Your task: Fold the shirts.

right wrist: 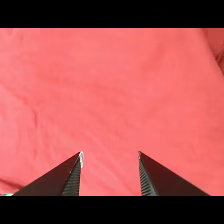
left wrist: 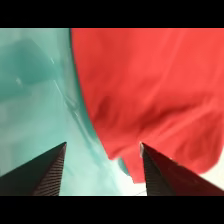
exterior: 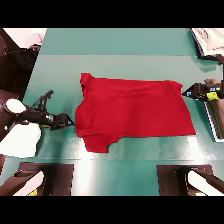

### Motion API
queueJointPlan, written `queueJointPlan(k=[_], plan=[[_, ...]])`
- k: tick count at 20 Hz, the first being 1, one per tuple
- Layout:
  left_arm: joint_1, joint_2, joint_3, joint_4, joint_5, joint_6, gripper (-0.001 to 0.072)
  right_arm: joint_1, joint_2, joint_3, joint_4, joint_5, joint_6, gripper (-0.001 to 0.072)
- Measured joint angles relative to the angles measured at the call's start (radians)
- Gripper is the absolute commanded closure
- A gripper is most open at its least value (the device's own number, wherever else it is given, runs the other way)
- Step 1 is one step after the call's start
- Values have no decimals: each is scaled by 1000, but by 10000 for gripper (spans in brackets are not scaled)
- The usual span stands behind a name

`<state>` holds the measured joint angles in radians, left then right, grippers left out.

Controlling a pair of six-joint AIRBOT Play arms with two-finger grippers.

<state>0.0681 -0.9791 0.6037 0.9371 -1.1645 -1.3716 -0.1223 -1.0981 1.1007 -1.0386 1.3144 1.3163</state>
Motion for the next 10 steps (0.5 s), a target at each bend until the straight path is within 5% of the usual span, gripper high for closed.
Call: queueJointPlan(k=[9, 10], plan=[[-45, 33, -186, -179, 119, 118, 163, -16, 24, -14, 20, -14, -2, 305], [-75, 33, -190, -188, 134, 125, 300, -16, 24, -15, 23, -18, -2, 305]])
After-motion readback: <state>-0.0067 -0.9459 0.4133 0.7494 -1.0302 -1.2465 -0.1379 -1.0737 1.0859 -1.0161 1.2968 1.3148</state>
